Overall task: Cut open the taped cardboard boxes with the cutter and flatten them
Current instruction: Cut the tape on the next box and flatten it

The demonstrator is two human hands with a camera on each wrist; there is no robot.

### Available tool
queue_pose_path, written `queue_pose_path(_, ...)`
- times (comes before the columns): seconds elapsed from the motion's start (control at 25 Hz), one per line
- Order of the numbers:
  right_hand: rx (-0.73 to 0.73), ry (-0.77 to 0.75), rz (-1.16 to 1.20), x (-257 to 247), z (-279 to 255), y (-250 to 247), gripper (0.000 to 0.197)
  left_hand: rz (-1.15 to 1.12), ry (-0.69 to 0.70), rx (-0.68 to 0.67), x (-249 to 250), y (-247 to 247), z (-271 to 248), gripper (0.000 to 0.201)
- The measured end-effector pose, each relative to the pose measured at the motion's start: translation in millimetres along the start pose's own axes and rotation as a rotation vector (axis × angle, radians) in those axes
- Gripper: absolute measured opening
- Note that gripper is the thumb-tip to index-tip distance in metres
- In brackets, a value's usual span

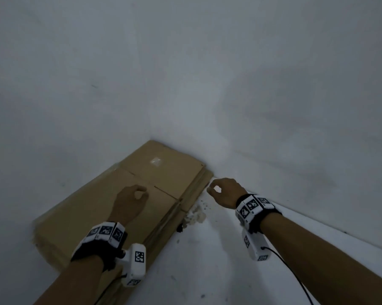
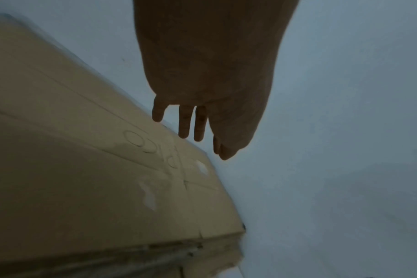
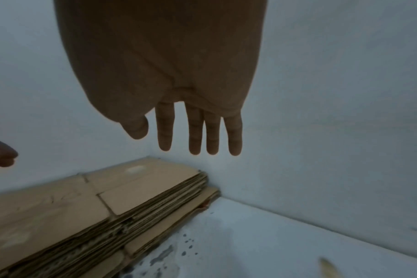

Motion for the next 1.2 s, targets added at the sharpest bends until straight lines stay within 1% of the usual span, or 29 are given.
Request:
queue_pose_path(0.12,0.103,0.083,0.089,42.4,-61.5,-47.9,0.028,-0.069,0.208,-0.093,97.1,23.5,-19.3,0.01)
queue_pose_path(0.16,0.154,0.102,0.137,60.1,-88.4,-62.4,0.025,-0.091,0.276,-0.138,130.5,35.3,-30.0,0.009)
queue_pose_path(0.2,0.198,0.125,0.186,78.2,-112.6,-72.9,0.024,-0.111,0.324,-0.186,157.8,47.6,-40.3,0.013)
queue_pose_path(0.24,0.253,0.166,0.233,103.0,-143.5,-83.7,0.026,-0.114,0.371,-0.242,189.0,62.9,-54.3,0.016)
queue_pose_path(0.32,0.364,0.275,0.301,155.2,-210.2,-100.8,0.03,-0.093,0.473,-0.321,248.6,90.5,-86.2,0.014)
queue_pose_path(0.36,0.432,0.34,0.333,183.2,-251.2,-108.8,0.031,-0.097,0.538,-0.361,282.1,106.9,-106.1,0.013)
queue_pose_path(0.4,0.486,0.412,0.36,208.3,-287.9,-112.7,0.031,-0.107,0.575,-0.399,306.7,122.2,-123.4,0.013)
queue_pose_path(0.48,0.602,0.567,0.418,262.8,-376.1,-120.7,0.033,-0.108,0.667,-0.525,364.7,161.9,-175.9,0.015)
queue_pose_path(0.56,0.683,0.715,0.432,315.1,-461.4,-121.8,0.033,-0.101,0.758,-0.648,412.9,198.3,-232.4,0.026)
queue_pose_path(0.68,0.771,0.86,0.435,392.0,-572.4,-113.9,0.03,-0.092,0.83,-0.816,469.4,251.6,-321.0,0.039)
queue_pose_path(0.76,0.786,0.955,0.501,446.8,-631.0,-97.6,0.024,-0.083,0.863,-0.875,500.4,284.2,-377.3,0.045)
queue_pose_path(0.8,0.78,1.01,0.555,477.9,-653.2,-84.6,0.022,-0.082,0.882,-0.896,512.2,300.5,-402.1,0.042)
queue_pose_path(0.84,0.773,1.049,0.584,495.5,-673.9,-81.4,0.02,-0.086,0.894,-0.922,527.4,317.2,-430.2,0.033)
queue_pose_path(0.88,0.771,1.071,0.604,504.9,-688.2,-83.5,0.02,-0.091,0.896,-0.95,541.8,333.7,-455.5,0.02)
queue_pose_path(0.92,0.76,1.079,0.622,522.5,-698.4,-79.5,0.021,-0.087,0.914,-0.976,554.1,345.8,-476.6,0.01)
queue_pose_path(1.0,0.722,1.084,0.683,550.8,-716.8,-79.2,0.023,-0.076,0.955,-1.015,581.0,379.7,-519.4,0.029)
queue_pose_path(1.04,0.682,1.095,0.718,573.7,-726.6,-73.8,0.024,-0.059,0.945,-1.037,595.0,403.9,-540.4,0.032)
queue_pose_path(1.12,0.624,1.121,0.762,611.5,-739.7,-63.2,0.026,-0.019,0.888,-1.091,616.7,446.8,-572.9,0.032)
queue_pose_path(1.2,0.585,1.134,0.797,646.9,-747.9,-46.2,0.025,0.01,0.776,-1.15,625.8,490.7,-596.6,0.029)
Point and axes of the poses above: each hand's wrist, its own z-axis towards the middle knuckle, its own y-axis out of the palm, x = y × z, the point moved 8 cm from there along z, towards the middle knuckle, and after that the axes turned 12 degrees about z, right-handed, at the moved point
